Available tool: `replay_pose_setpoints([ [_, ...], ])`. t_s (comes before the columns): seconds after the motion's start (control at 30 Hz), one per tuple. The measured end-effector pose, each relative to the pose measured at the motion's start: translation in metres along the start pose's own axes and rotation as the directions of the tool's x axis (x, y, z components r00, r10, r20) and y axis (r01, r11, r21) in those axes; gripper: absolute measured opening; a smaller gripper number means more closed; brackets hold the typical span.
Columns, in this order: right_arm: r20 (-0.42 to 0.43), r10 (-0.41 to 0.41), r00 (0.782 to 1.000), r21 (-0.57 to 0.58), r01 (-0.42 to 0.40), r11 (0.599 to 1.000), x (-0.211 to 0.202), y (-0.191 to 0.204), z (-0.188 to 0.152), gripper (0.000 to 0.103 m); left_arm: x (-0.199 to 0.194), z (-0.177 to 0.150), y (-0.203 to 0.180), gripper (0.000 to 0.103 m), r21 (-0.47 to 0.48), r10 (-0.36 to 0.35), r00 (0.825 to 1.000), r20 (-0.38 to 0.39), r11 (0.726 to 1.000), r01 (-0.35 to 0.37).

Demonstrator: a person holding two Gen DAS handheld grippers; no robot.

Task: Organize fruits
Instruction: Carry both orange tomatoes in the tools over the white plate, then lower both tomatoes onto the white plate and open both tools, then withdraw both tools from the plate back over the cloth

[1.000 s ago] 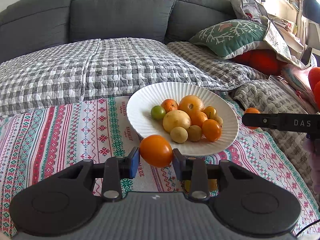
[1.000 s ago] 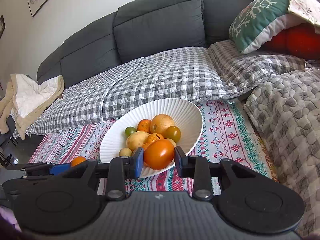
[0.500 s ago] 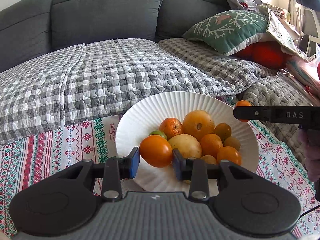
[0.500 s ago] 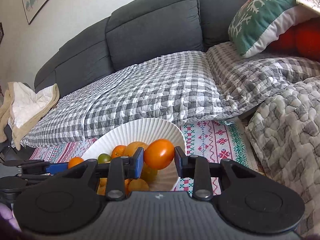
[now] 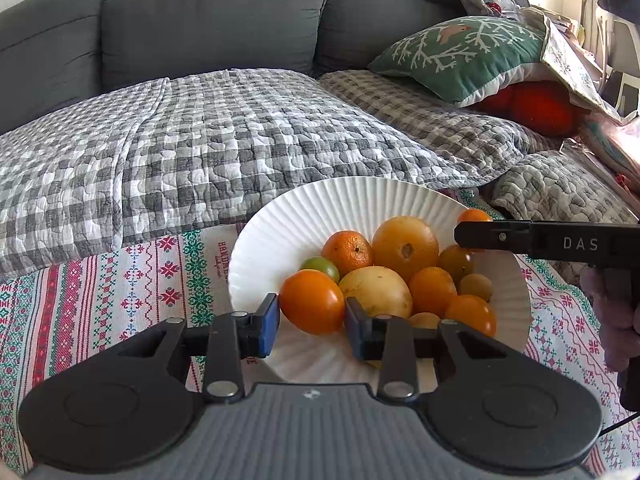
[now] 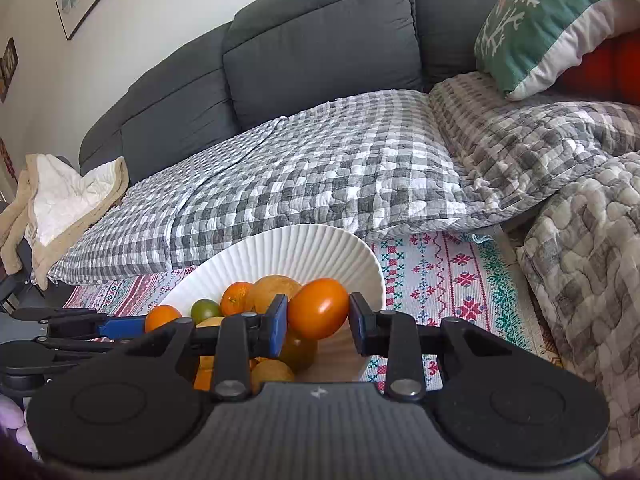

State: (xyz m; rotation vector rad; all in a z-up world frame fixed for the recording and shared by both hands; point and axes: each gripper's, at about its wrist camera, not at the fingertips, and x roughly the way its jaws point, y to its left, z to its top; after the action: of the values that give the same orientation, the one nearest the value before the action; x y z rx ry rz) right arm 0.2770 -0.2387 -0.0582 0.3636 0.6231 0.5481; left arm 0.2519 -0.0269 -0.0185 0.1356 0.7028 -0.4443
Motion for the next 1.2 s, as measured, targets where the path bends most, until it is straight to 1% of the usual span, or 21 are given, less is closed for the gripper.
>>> replay_pose_setpoints([
  [0.17, 0.001, -0.002, 1.0, 0.001, 0.002, 1.0, 0.0, 0.0, 0.0, 0.032, 0.0, 0.001, -0.001, 0.026, -0.001, 0.005, 1.0, -0.003, 1.0, -0.005],
  [0.27, 0.008, -0.007, 1.0, 0.01, 0.007, 1.0, -0.002, 0.0, 0.001, 0.034, -0.001, 0.001, -0.001, 0.03, -0.01, 0.003, 1.0, 0.0, 1.0, -0.003],
  [0.33, 0.013, -0.002, 1.0, 0.023, 0.002, 1.0, -0.005, -0.003, 0.002, 0.038, -0.003, 0.002, -0.002, 0.039, -0.015, 0.003, 1.0, 0.005, 1.0, -0.003],
  [0.37, 0.014, 0.0, 1.0, 0.03, 0.0, 1.0, -0.006, -0.003, 0.002, 0.039, -0.005, 0.003, -0.003, 0.041, -0.015, 0.003, 1.0, 0.007, 1.0, -0.002],
  [0.43, 0.015, -0.002, 1.0, 0.037, 0.001, 0.999, -0.009, -0.003, 0.003, 0.043, -0.007, 0.003, -0.005, 0.048, -0.012, 0.004, 1.0, 0.008, 1.0, -0.004],
  [0.47, 0.016, -0.004, 1.0, 0.039, 0.003, 0.999, -0.011, -0.003, 0.004, 0.044, -0.01, 0.003, -0.006, 0.049, -0.007, 0.007, 1.0, 0.007, 1.0, -0.007],
  [0.5, 0.017, -0.01, 1.0, 0.041, 0.009, 0.999, -0.014, -0.002, 0.005, 0.049, -0.012, 0.003, -0.007, 0.051, -0.002, 0.01, 1.0, 0.006, 1.0, -0.01],
  [0.57, 0.015, -0.024, 1.0, 0.044, 0.023, 0.999, -0.018, -0.001, 0.007, 0.054, -0.016, 0.003, -0.009, 0.054, 0.003, 0.014, 1.0, 0.005, 1.0, -0.014],
  [0.67, 0.011, -0.045, 0.999, 0.043, 0.045, 0.998, -0.025, 0.001, 0.011, 0.057, -0.026, 0.002, -0.01, 0.062, -0.003, 0.014, 1.0, 0.008, 1.0, -0.014],
  [0.73, 0.014, -0.06, 0.998, 0.052, 0.059, 0.997, -0.032, 0.002, 0.013, 0.06, -0.032, 0.001, -0.011, 0.07, -0.007, 0.014, 1.0, 0.009, 1.0, -0.014],
  [0.9, 0.004, -0.094, 0.996, 0.05, 0.093, 0.994, -0.045, 0.007, 0.01, 0.071, -0.048, -0.009, -0.014, 0.078, -0.001, 0.027, 1.0, 0.003, 1.0, -0.027],
  [1.07, -0.024, -0.132, 0.991, 0.012, 0.132, 0.991, -0.06, 0.018, 0.001, 0.08, -0.064, -0.022, -0.014, 0.084, -0.027, 0.033, 0.999, -0.013, 0.999, -0.033],
  [1.2, -0.039, -0.154, 0.987, -0.019, 0.153, 0.988, -0.071, 0.028, -0.005, 0.088, -0.077, -0.031, -0.016, 0.089, -0.029, 0.039, 0.999, -0.016, 0.999, -0.039],
])
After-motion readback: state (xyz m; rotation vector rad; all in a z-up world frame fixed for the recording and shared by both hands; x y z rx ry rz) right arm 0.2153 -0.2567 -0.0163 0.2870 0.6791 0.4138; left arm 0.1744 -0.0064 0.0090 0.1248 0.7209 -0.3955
